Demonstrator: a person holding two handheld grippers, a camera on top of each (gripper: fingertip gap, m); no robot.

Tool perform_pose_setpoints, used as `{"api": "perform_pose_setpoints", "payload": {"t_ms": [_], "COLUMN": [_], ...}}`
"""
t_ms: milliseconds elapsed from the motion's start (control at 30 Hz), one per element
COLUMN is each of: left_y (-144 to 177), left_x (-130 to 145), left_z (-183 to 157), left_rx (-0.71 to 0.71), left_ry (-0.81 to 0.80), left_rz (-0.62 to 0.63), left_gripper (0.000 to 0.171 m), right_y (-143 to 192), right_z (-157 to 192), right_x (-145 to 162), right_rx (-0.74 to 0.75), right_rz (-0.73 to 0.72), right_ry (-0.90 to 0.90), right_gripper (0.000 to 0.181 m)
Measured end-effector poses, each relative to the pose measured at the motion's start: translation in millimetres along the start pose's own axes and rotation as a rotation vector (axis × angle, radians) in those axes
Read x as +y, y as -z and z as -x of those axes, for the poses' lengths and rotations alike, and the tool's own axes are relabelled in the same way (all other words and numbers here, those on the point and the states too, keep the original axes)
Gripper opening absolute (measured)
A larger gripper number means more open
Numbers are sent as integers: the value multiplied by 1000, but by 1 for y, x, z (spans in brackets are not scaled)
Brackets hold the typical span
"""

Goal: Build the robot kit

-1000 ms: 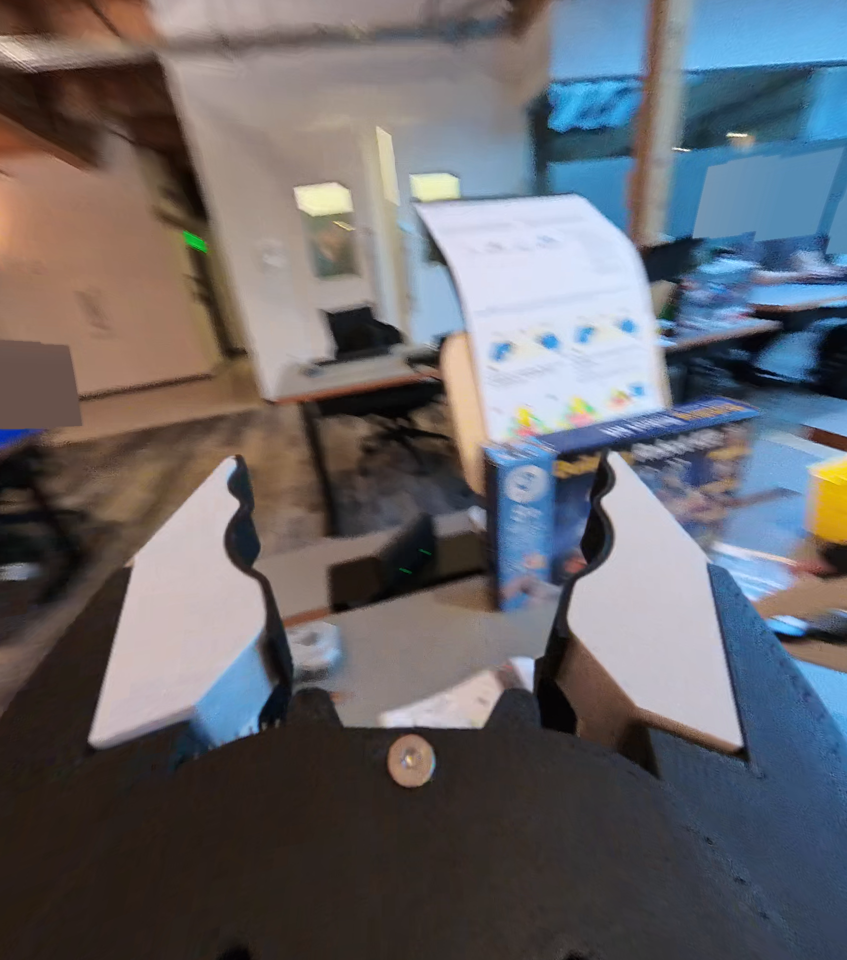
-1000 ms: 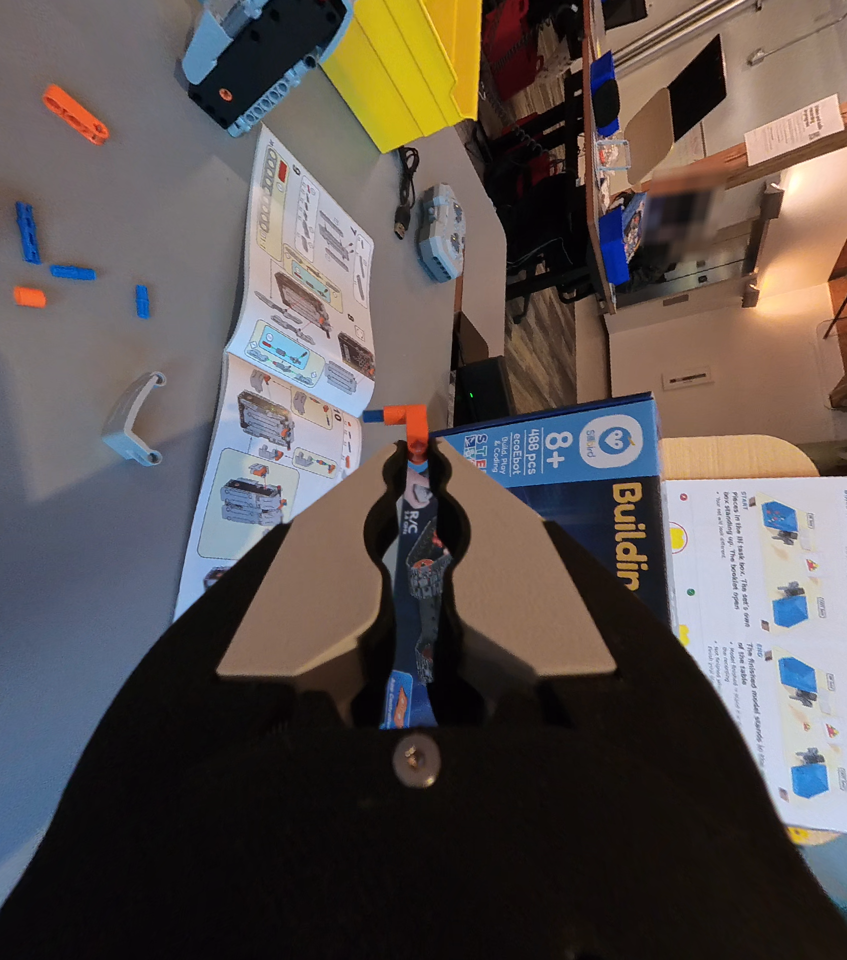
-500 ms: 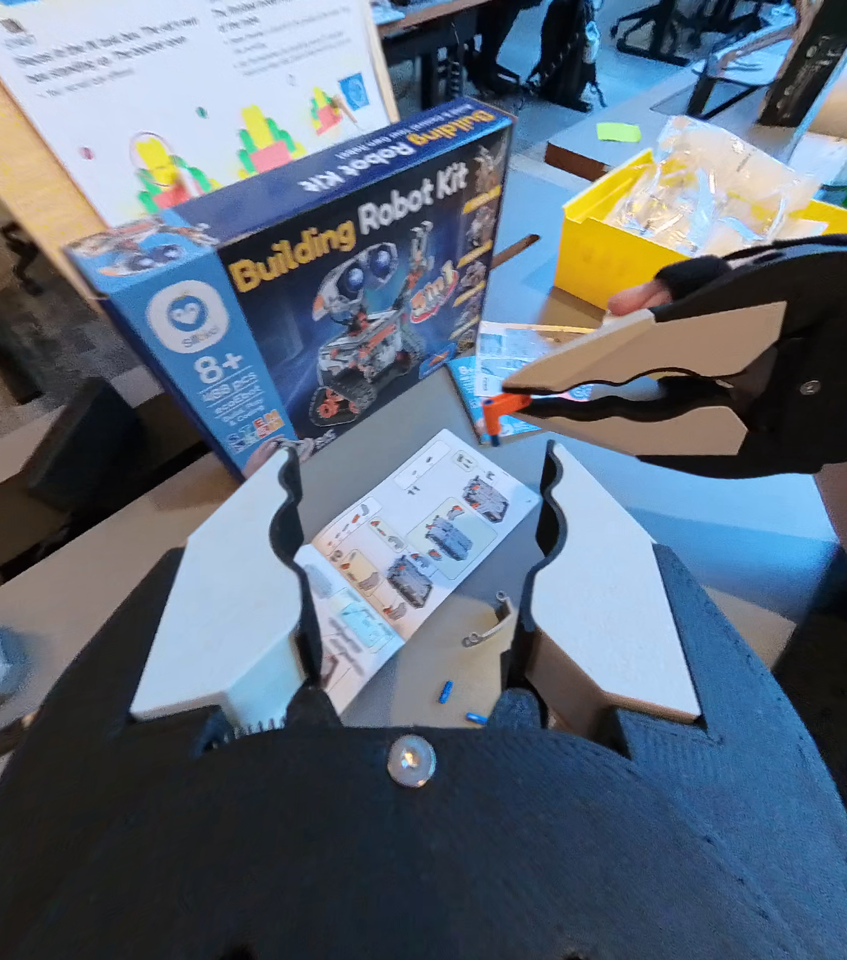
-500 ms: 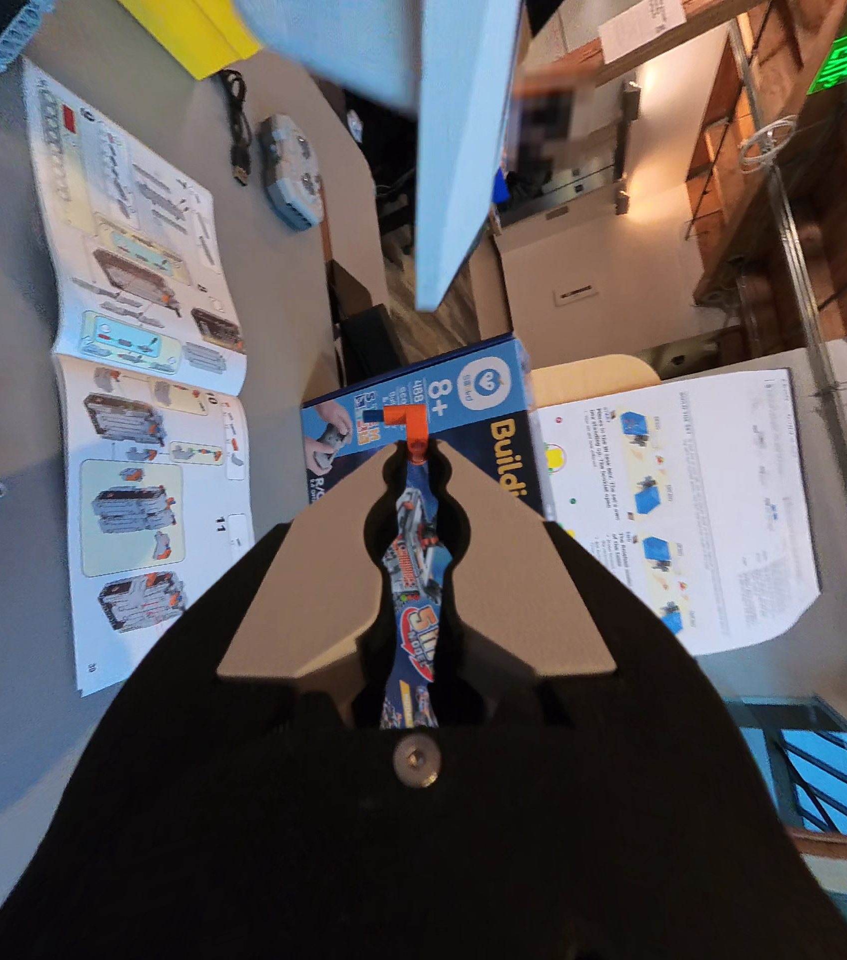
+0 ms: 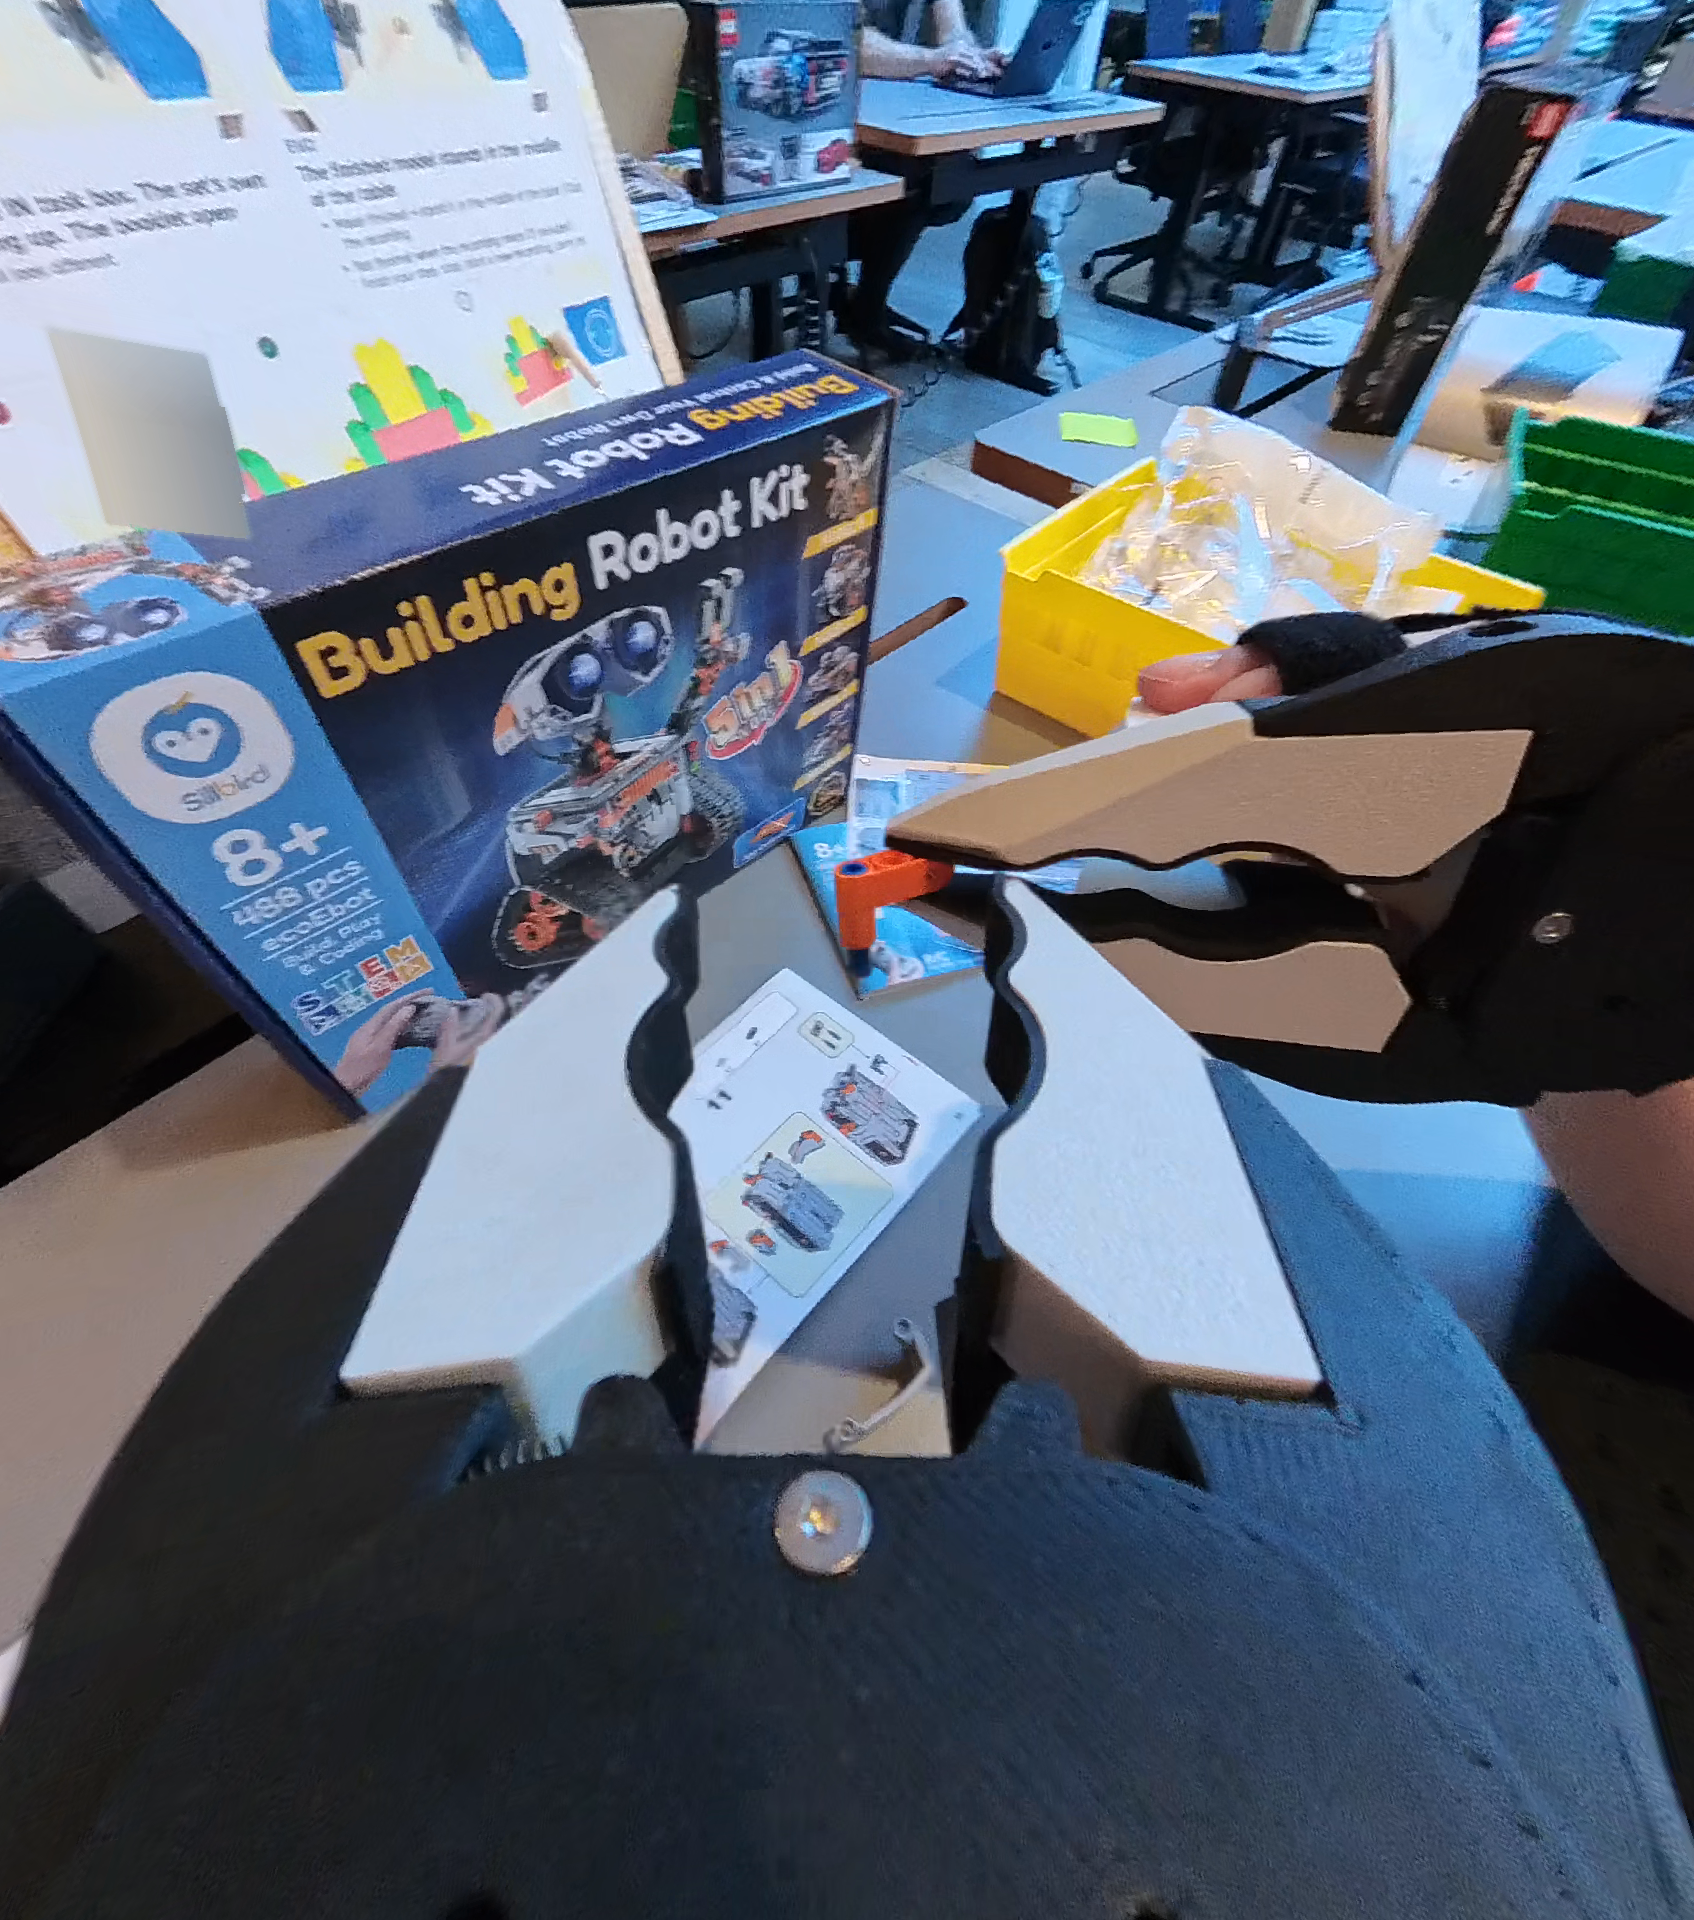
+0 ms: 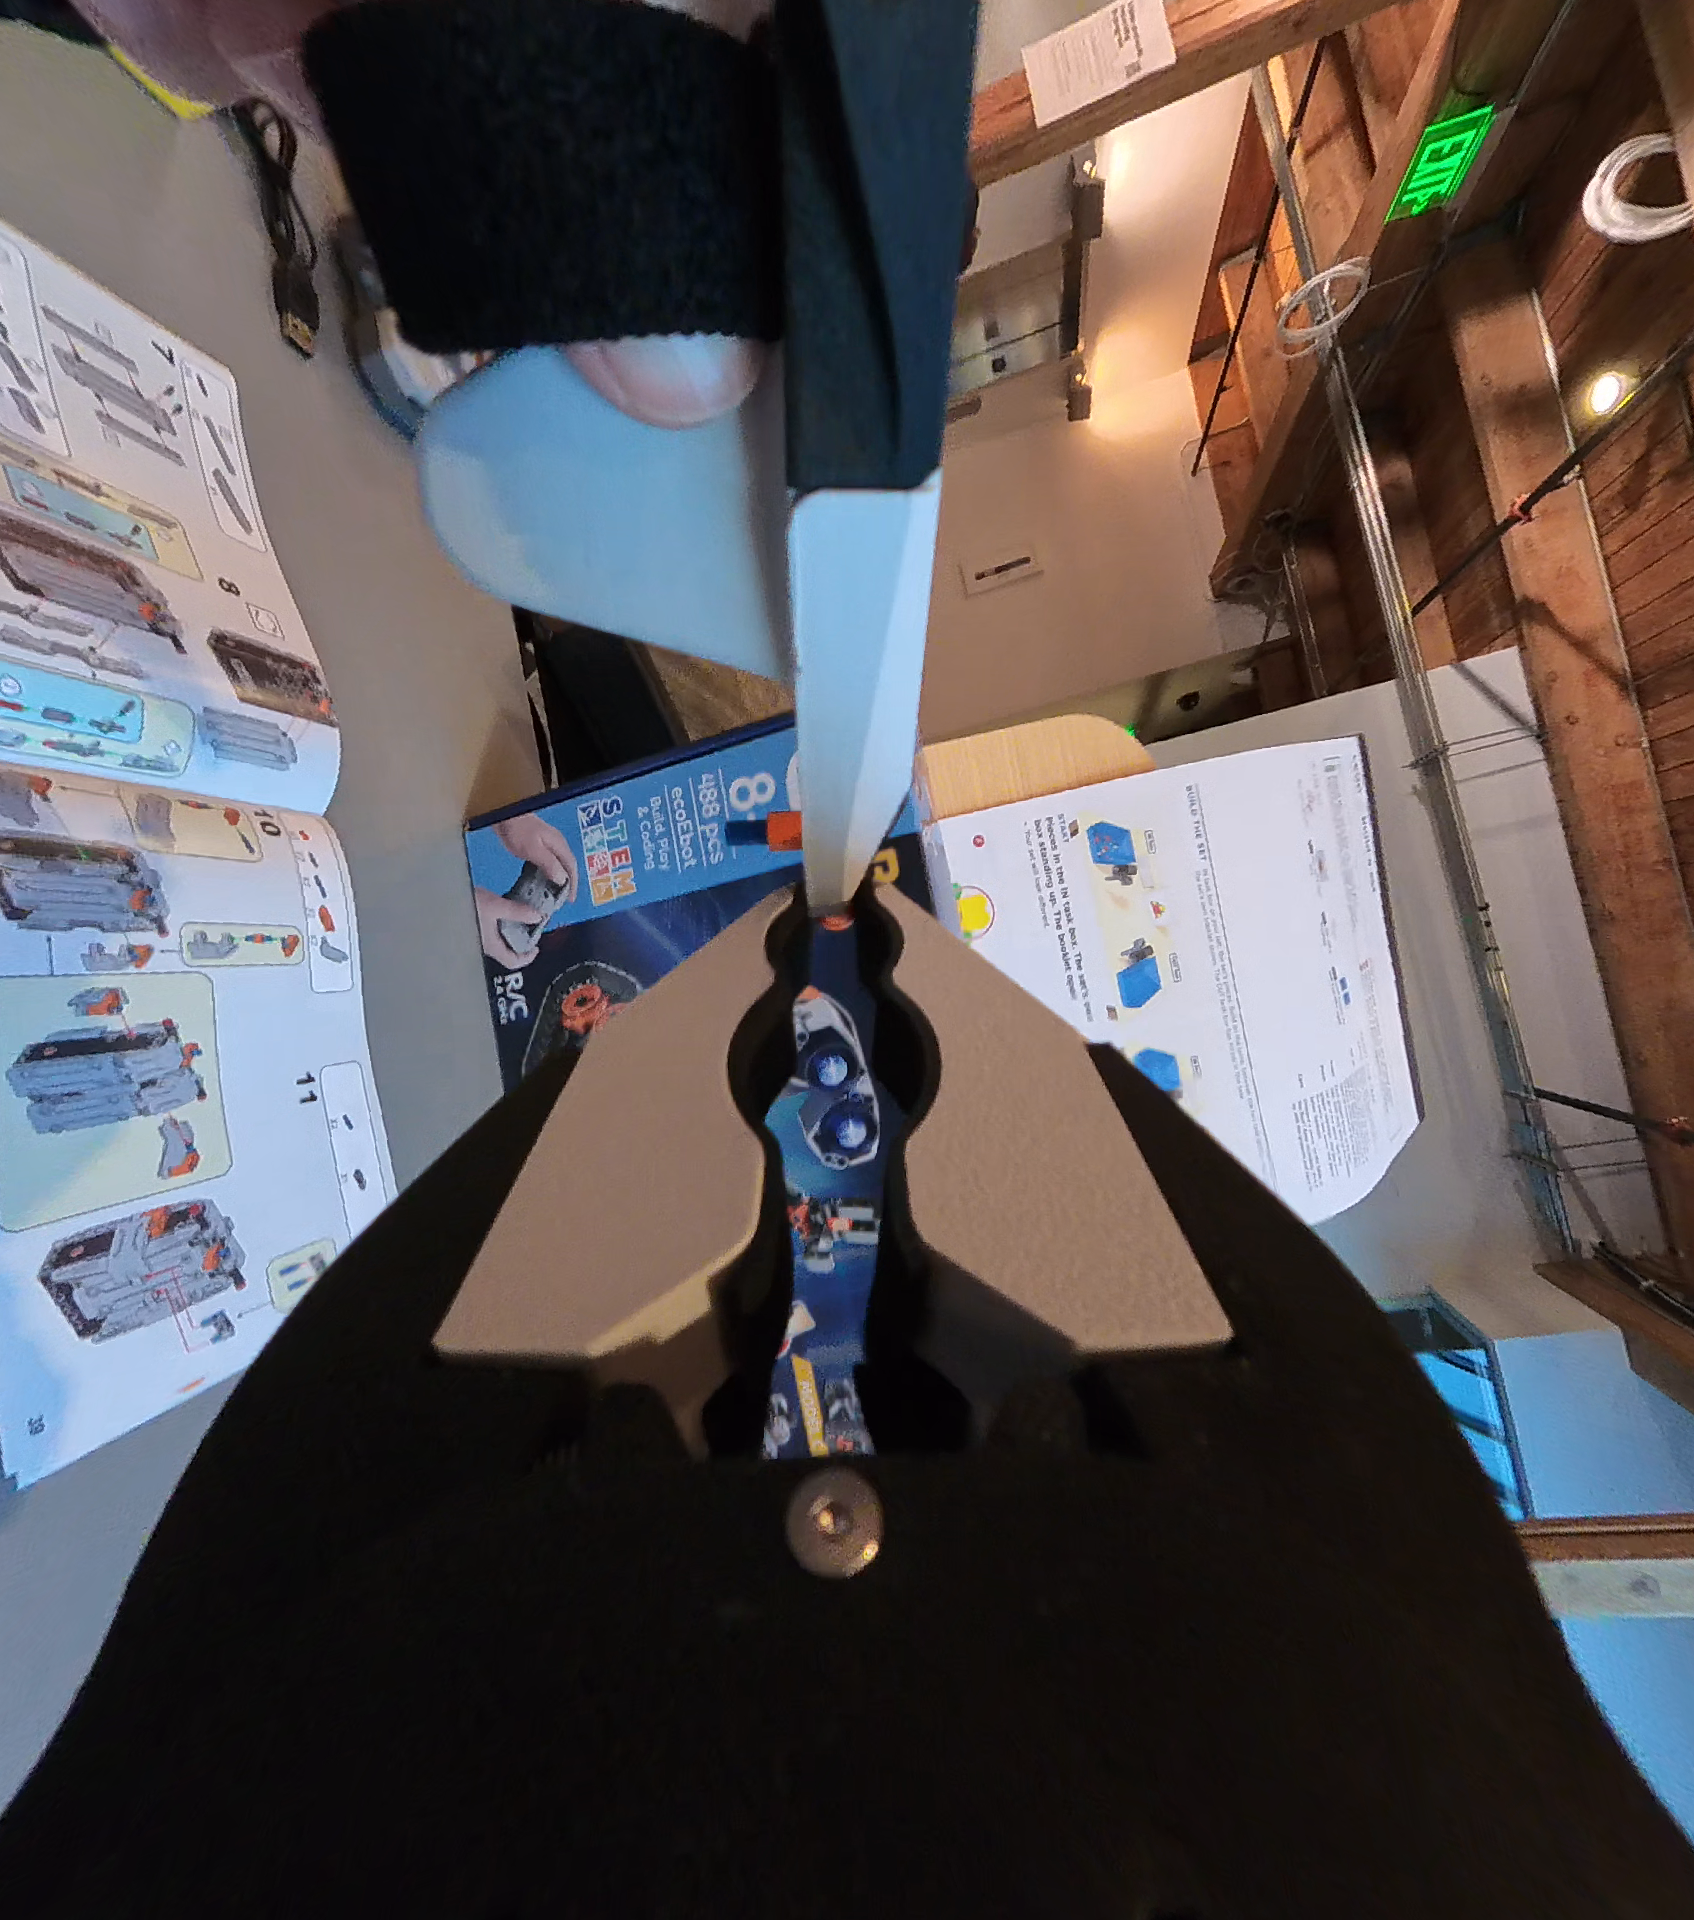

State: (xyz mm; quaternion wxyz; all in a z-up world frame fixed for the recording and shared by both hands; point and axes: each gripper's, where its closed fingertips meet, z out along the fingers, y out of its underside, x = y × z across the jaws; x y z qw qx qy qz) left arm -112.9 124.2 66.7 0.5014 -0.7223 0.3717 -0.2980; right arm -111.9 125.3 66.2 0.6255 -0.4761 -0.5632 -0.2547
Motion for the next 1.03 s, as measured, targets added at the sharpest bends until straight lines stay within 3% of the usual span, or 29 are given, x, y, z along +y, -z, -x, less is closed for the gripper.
{"api": "perform_pose_setpoints", "payload": {"t_ms": [333, 533, 833, 1033], "left_y": [14, 32, 78, 99], "left_x": [2, 3, -20, -36], "left_z": [-9, -16, -58, -80], "left_rx": [92, 200, 651, 934], "left_ry": [10, -10, 138, 261], "left_rz": [39, 55, -87, -177], "left_gripper": [27, 20, 6, 5], "right_y": [-3, 8, 52, 78], "right_z": [0, 3, -15, -31], "right_x": [-18, -38, -81, -98], "right_rx": [62, 10, -61, -67], "right_rz": [-40, -221, -601, -756], "right_ry": [-34, -86, -299, -389], "right_gripper": [5, 6, 5, 6]}}
